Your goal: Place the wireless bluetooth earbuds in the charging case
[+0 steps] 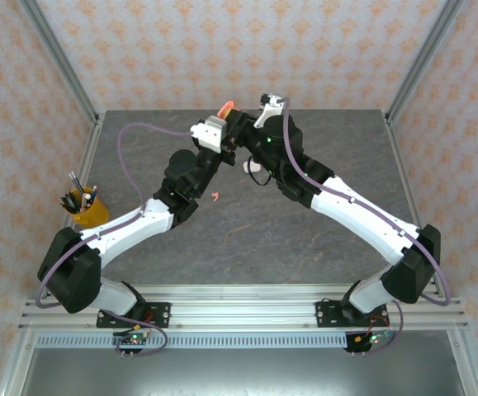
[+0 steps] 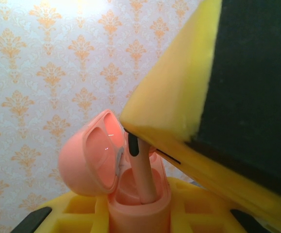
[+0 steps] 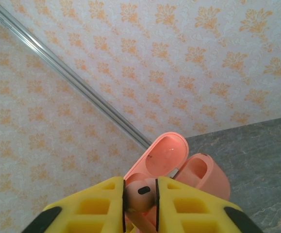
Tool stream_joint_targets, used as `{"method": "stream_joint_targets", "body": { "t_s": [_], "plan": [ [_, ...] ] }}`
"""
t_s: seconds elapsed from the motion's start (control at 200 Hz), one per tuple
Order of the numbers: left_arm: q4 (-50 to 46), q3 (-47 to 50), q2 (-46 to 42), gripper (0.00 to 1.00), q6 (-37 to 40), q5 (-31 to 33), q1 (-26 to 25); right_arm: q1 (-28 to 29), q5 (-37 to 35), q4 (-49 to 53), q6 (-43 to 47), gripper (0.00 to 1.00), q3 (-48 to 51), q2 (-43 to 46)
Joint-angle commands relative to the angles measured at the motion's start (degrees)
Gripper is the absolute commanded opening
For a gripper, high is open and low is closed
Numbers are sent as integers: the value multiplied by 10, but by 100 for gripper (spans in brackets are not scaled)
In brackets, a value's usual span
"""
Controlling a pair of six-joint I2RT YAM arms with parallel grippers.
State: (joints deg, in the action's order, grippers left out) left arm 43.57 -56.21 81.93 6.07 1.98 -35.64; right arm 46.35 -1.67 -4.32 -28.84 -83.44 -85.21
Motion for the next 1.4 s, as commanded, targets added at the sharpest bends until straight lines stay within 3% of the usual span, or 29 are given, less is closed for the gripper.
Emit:
{"method": "stream_joint_targets", "body": {
  "t_s": [0.0, 0.581, 1.391],
  "plan": [
    [27, -31, 4, 0, 1, -2, -1, 22, 51, 34, -1, 23, 4, -5],
    [30, -22, 0, 0, -5, -7, -1, 18, 23, 41, -4, 27, -7, 2],
    [34, -20, 3, 0, -16, -16, -1, 14, 46, 24, -21, 16, -32, -27]
  ]
}}
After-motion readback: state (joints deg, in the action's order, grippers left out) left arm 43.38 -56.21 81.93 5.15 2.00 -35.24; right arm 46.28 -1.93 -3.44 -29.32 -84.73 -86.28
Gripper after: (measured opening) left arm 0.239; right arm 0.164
